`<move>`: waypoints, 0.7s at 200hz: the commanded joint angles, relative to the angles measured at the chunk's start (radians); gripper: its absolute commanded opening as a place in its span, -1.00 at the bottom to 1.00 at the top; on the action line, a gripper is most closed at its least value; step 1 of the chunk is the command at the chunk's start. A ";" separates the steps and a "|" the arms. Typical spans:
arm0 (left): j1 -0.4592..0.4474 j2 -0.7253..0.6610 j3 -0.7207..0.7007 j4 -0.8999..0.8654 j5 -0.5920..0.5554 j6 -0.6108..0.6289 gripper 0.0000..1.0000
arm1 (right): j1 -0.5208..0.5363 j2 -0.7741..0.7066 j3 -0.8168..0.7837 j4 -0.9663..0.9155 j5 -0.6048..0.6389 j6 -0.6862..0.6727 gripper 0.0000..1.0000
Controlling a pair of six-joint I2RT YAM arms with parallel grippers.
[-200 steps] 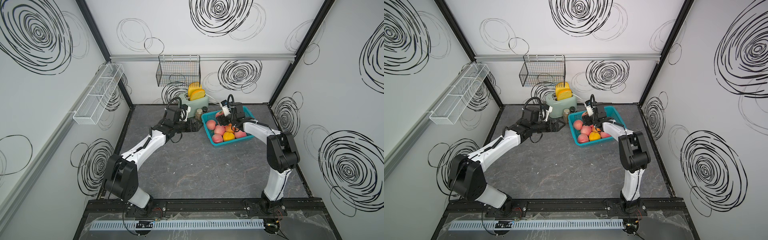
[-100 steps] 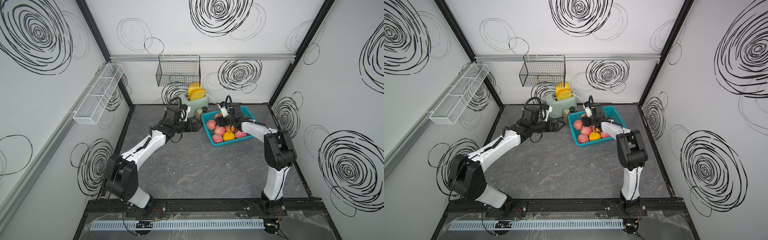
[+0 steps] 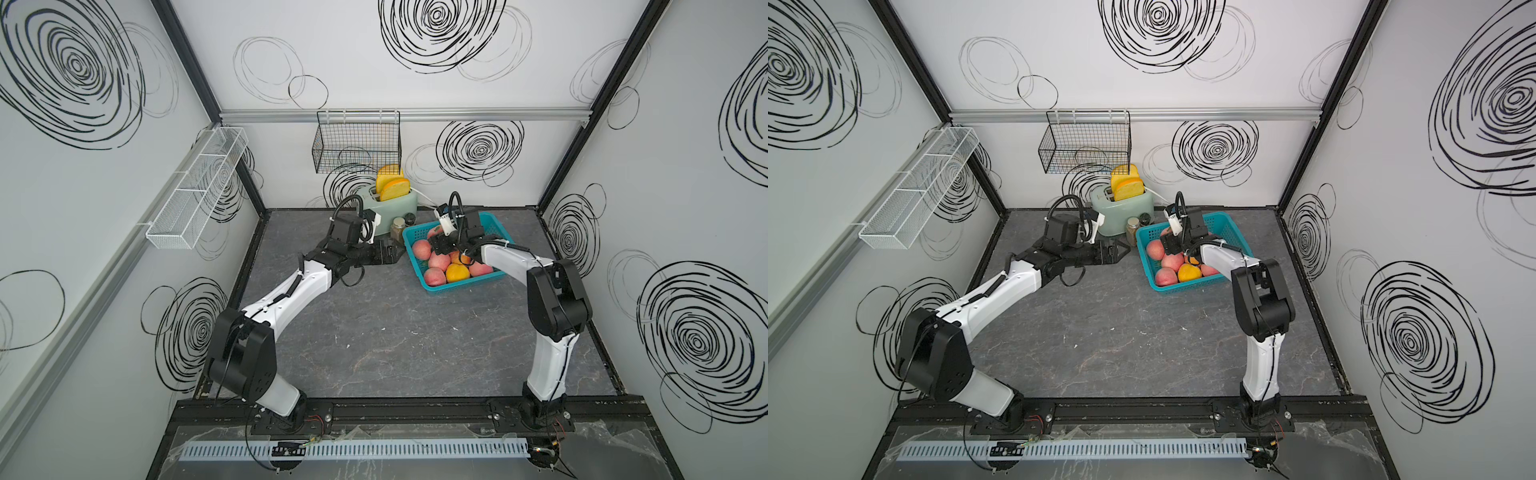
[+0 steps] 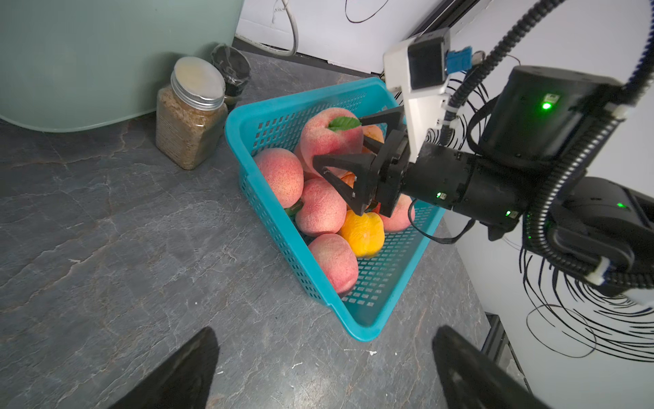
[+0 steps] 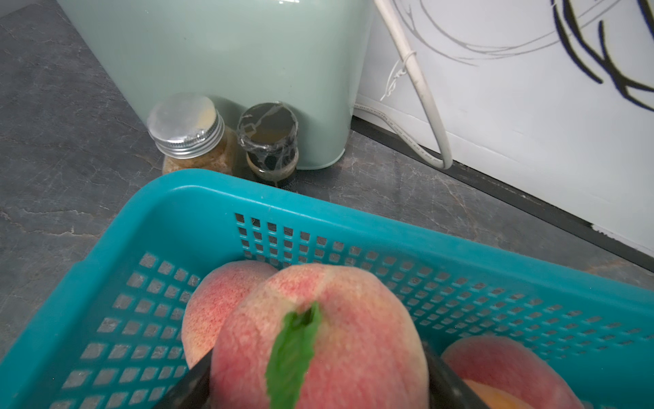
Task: Put the peaches into the basket
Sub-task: Place the peach in the basket.
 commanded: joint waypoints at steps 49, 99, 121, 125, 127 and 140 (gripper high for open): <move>0.014 -0.038 -0.010 0.017 -0.013 0.016 0.97 | 0.005 -0.037 0.019 -0.021 0.020 -0.014 0.82; 0.026 -0.073 -0.024 -0.013 -0.036 0.032 0.97 | 0.016 -0.125 -0.016 -0.007 0.038 -0.006 0.83; 0.035 -0.099 -0.037 -0.023 -0.041 0.032 0.97 | 0.022 -0.160 -0.035 -0.011 0.044 0.003 0.84; 0.036 -0.105 -0.040 -0.024 -0.041 0.032 0.97 | 0.024 -0.166 -0.038 -0.014 0.045 0.005 0.85; 0.038 -0.107 -0.042 -0.025 -0.041 0.032 0.97 | 0.024 -0.169 -0.039 -0.015 0.046 0.007 0.85; 0.041 -0.125 -0.052 -0.031 -0.049 0.032 0.97 | 0.028 -0.196 -0.053 -0.025 0.053 0.013 0.86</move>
